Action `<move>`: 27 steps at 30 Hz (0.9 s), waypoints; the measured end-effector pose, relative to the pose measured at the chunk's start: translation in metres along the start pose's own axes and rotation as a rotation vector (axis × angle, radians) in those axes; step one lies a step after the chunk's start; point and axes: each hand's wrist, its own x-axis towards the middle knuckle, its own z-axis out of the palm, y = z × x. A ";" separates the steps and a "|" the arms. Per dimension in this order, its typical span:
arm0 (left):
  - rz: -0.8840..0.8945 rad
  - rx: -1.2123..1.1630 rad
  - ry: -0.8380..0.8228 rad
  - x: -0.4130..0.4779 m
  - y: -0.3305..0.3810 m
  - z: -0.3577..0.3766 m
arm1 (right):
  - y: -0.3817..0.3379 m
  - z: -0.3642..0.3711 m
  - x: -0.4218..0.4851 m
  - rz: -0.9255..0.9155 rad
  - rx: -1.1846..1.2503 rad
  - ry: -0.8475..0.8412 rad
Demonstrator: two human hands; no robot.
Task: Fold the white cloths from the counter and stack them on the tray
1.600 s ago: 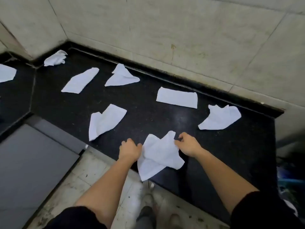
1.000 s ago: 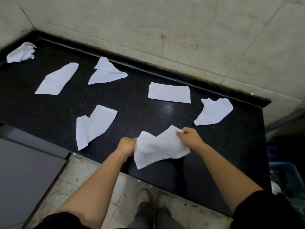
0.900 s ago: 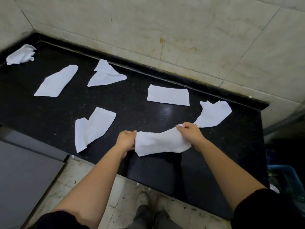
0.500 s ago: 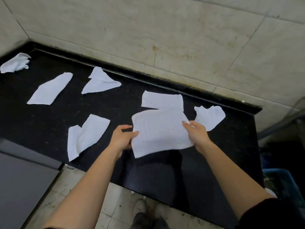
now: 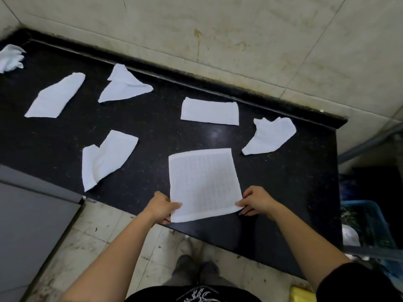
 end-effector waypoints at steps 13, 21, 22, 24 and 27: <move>0.060 -0.374 -0.043 -0.021 -0.007 0.001 | 0.016 -0.015 -0.006 -0.101 0.172 -0.011; 0.179 -0.284 -0.072 -0.011 -0.005 -0.012 | 0.000 -0.026 0.003 -0.200 0.038 -0.092; 0.192 -0.299 -0.032 -0.009 -0.004 -0.012 | -0.002 -0.027 0.005 -0.216 0.023 -0.069; 0.235 -0.276 0.078 -0.004 -0.002 -0.013 | -0.008 -0.030 0.011 -0.252 0.006 0.030; 0.293 -0.244 0.156 0.003 0.003 -0.019 | -0.017 -0.034 0.022 -0.320 0.051 0.132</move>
